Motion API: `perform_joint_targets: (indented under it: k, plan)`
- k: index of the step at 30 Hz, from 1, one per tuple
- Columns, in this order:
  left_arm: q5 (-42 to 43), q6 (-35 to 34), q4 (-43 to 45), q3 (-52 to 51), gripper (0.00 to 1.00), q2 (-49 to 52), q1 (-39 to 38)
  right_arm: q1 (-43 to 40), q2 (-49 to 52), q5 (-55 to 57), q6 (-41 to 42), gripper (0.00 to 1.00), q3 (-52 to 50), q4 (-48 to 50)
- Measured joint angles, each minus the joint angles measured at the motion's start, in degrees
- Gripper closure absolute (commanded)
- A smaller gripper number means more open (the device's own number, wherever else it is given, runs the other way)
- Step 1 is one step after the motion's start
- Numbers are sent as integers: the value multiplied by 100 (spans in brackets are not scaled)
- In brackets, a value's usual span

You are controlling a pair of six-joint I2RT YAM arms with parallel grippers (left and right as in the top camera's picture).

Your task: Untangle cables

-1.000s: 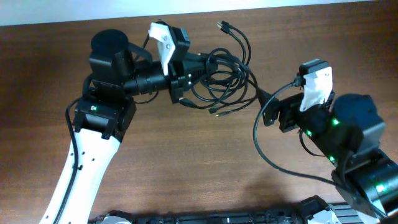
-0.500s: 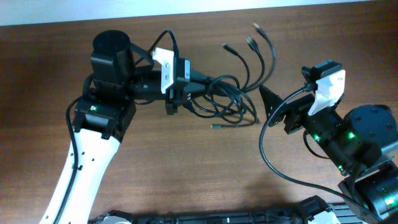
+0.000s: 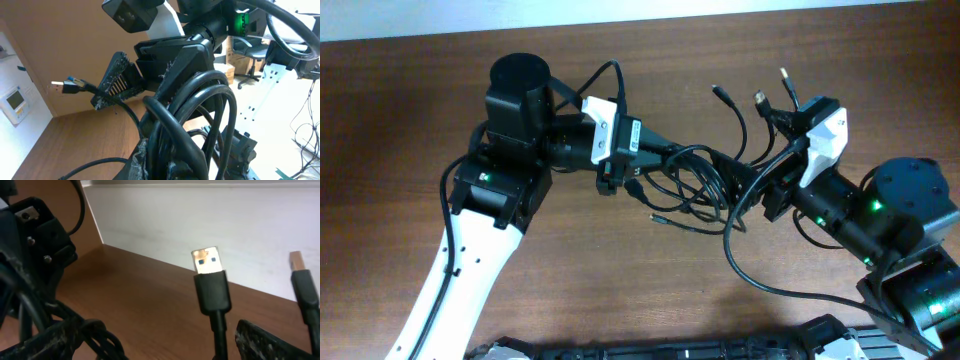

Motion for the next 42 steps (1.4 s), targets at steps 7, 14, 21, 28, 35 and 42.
perform_joint_targets:
  k: [7, 14, 21, 28, 35, 42]
  plan:
    - [-107, 0, -24, 0, 100, 0, 0, -2, 0, -17, 2, 1, 0, 11]
    - [-719, 0, -105, 0, 100, -15, 0, -37, 4, 11, -7, 1, 0, 7]
    - [-1204, 2, -203, 0, 100, -22, 0, -55, 11, 22, 0, 1, 0, 9]
    - [-918, 2, -238, 0, 100, -22, 4, -55, 9, -17, -2, 1, 0, 9]
    - [-592, 2, -234, 0, 100, -22, -90, -52, 15, -61, -9, 1, 0, 9]
    - [-632, 2, -232, 0, 100, -22, -258, -55, 94, -59, -20, 1, 0, 11]
